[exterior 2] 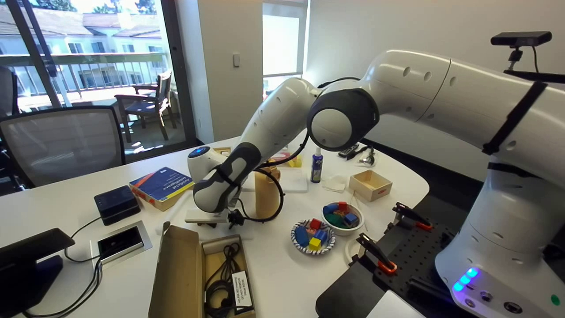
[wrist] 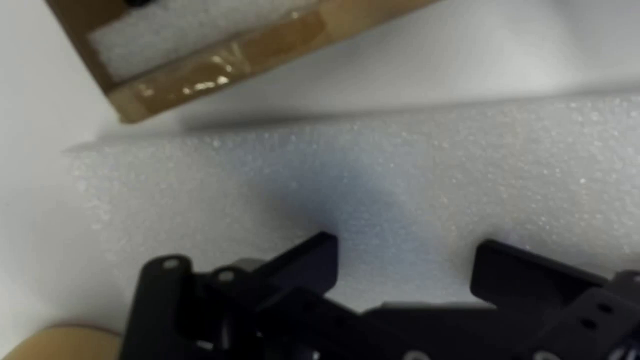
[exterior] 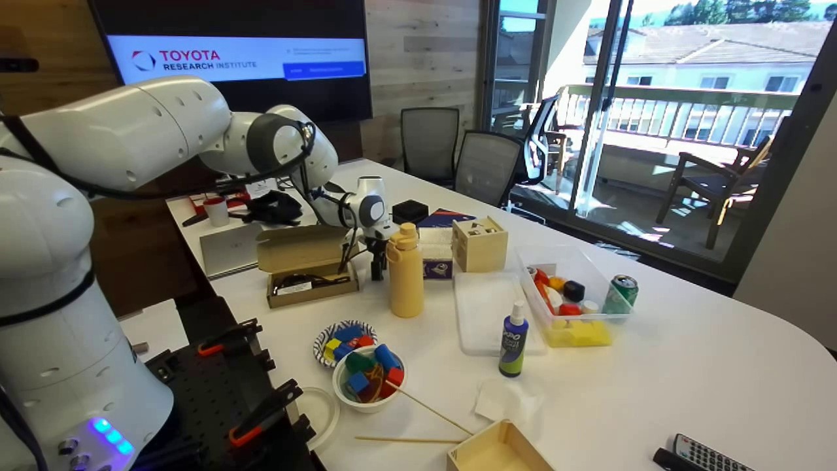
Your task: Put the paper in the box
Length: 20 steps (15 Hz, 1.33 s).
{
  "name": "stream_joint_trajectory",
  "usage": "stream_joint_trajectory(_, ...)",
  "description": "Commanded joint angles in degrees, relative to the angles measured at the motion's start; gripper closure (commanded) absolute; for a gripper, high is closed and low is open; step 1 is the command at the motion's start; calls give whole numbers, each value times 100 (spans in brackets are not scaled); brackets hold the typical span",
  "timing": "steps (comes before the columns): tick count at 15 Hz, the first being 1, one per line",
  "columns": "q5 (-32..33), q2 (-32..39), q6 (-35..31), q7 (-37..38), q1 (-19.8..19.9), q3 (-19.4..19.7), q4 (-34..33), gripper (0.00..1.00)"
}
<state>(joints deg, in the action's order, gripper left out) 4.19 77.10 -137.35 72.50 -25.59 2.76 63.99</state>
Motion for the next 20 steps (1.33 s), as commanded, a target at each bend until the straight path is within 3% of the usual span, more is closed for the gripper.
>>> stream_joint_trajectory(1, -136, 566, 274, -188, 55, -189, -660, 55)
stream_joint_trajectory(4, -124, 700, 528, -224, 49, -222, -976, 78)
stream_joint_trajectory(6, -116, 684, 654, -231, 43, -237, -1110, 41)
stream_joint_trajectory(8, -85, 574, 813, -203, -22, -238, -1192, 33)
stream_joint_trajectory(12, 50, 164, 983, -179, -167, -297, -991, 3)
stream_joint_trajectory(16, 84, -8, 1125, -188, -291, -236, -1059, 0)
stream_joint_trajectory(20, 61, 161, 1280, -481, -139, -244, -1263, 0)
